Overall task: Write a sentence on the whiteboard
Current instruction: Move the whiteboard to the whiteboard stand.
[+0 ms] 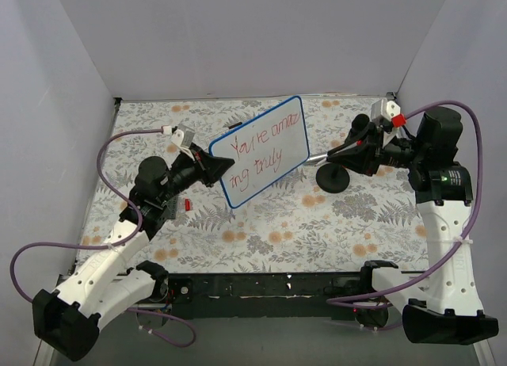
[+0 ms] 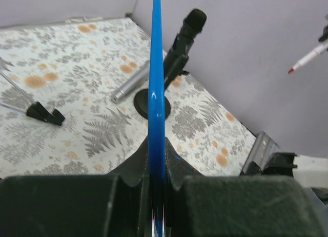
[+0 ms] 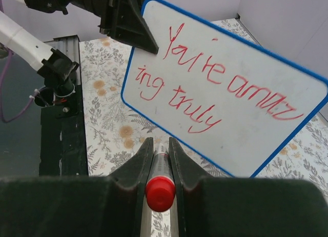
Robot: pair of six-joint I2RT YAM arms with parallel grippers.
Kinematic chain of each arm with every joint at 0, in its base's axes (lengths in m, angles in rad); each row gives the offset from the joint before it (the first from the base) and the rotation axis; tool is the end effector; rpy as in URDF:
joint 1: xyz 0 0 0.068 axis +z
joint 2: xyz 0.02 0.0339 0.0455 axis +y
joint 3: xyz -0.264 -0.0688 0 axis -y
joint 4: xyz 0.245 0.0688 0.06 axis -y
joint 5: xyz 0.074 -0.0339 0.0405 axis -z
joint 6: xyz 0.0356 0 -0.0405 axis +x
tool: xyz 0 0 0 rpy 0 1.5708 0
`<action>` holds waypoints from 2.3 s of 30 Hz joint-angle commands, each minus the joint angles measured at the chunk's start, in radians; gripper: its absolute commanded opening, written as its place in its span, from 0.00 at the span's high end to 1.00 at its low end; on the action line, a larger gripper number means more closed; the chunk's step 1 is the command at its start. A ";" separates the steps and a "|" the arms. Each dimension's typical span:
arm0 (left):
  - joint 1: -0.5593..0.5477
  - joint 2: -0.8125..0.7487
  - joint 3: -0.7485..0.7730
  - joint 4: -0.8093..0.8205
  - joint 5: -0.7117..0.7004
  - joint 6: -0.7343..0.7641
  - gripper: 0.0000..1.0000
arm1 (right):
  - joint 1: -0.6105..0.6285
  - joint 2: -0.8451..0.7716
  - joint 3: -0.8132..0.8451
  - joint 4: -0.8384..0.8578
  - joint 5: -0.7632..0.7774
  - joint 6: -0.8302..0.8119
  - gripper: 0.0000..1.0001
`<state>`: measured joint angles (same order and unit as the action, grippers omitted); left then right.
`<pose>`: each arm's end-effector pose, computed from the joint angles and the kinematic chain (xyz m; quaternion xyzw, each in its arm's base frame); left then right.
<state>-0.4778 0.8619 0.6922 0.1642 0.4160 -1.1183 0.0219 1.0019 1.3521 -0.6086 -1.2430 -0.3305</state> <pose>0.1766 -0.1076 0.3311 -0.0802 0.7043 -0.5962 0.3768 0.1692 0.0374 0.4545 -0.4627 0.5719 0.3796 0.5610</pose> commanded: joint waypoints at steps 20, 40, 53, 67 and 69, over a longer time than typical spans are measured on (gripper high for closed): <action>0.436 0.265 0.156 0.336 0.335 0.024 1.00 | -0.013 -0.069 -0.166 0.093 -0.044 0.004 0.99; 0.559 0.637 0.109 0.738 0.547 -0.074 1.00 | -0.011 0.021 -0.203 0.089 -0.035 -0.045 0.99; 0.573 0.819 0.144 0.836 0.572 -0.104 1.00 | -0.011 0.037 -0.200 0.075 -0.015 -0.053 0.99; 0.588 0.936 0.142 0.836 0.583 -0.094 0.88 | -0.013 0.046 -0.205 0.075 -0.007 -0.051 0.99; 0.591 0.939 0.138 0.828 0.575 -0.072 0.85 | -0.013 0.047 -0.206 0.075 -0.007 -0.050 0.99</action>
<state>0.1024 1.8111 0.8230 0.9443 0.9867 -1.2346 0.0132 1.0428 1.1488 -0.5438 -1.2442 -0.3714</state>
